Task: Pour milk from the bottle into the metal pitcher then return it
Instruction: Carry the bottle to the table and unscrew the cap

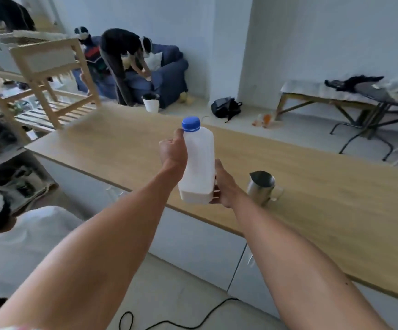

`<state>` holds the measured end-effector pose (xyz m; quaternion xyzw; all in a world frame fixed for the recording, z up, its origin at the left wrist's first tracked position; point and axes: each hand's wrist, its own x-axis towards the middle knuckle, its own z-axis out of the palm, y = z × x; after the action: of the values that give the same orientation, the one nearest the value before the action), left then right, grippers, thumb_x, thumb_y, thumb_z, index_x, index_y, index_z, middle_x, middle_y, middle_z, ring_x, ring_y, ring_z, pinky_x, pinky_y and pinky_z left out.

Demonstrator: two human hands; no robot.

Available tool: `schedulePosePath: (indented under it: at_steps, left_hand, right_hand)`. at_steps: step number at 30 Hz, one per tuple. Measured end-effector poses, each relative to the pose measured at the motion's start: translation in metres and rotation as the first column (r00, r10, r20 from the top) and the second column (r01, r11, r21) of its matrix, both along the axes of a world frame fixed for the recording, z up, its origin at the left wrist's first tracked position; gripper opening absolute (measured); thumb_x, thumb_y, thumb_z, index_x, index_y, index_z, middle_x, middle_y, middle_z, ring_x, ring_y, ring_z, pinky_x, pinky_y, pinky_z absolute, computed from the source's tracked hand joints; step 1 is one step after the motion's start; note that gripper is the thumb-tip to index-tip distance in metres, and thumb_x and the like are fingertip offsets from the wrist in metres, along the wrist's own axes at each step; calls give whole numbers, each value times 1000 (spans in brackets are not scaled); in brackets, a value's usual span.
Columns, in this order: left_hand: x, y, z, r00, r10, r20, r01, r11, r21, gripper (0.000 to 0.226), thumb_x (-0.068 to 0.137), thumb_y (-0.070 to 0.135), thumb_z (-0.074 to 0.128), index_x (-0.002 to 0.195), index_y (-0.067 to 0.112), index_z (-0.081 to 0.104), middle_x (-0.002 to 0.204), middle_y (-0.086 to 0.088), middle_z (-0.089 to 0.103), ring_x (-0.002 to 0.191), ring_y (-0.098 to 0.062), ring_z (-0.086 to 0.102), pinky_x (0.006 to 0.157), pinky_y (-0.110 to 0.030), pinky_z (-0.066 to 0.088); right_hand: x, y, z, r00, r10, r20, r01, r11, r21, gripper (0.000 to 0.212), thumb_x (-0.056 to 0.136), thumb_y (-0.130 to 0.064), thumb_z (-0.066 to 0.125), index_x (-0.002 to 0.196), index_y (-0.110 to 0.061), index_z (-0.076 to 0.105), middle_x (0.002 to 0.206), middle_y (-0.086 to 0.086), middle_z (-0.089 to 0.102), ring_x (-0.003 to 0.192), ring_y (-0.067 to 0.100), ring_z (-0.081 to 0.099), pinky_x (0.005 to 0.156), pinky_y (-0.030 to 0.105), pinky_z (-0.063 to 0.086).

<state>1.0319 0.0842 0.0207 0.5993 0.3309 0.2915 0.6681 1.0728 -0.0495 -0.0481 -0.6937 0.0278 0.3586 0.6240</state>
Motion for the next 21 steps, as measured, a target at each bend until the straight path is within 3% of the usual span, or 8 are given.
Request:
schedulePosePath:
  at_steps: [4, 11, 14, 21]
  left_hand:
    - [32, -27, -13, 990, -140, -12, 140, 990, -23, 39, 74, 49, 56, 68, 18, 33, 75, -10, 33, 70, -24, 31, 63, -41, 28]
    - [65, -46, -51, 948, -317, -39, 317, 948, -18, 47, 86, 41, 58, 67, 20, 21, 68, -6, 23, 64, -21, 22, 56, -35, 20]
    - [72, -48, -69, 934, -347, -86, 348, 938, -6, 52, 92, 47, 58, 66, 19, 22, 72, -10, 26, 64, -22, 23, 56, -33, 21]
    - [85, -45, -91, 905, -413, -103, 416, 910, 8, 55, 97, 51, 54, 66, 14, 27, 70, -10, 29, 65, -21, 27, 57, -33, 24]
  right_hand:
    - [20, -23, -14, 991, -136, -17, 136, 991, 1, 65, 96, -74, 30, 122, -24, 61, 112, 9, 69, 106, 32, 66, 95, 52, 56]
    - [43, -35, -52, 929, -360, -90, 363, 931, 23, 61, 84, -79, 43, 109, -28, 67, 104, -4, 73, 103, 21, 68, 100, 41, 53]
    - [44, -32, -63, 905, -415, -91, 418, 908, 21, 58, 78, -78, 47, 108, -32, 64, 102, -7, 69, 101, 19, 63, 93, 34, 49]
    - [52, -24, -84, 861, -503, -76, 507, 861, 37, 76, 76, -83, 48, 132, -33, 59, 128, -11, 69, 121, 14, 61, 109, 37, 45]
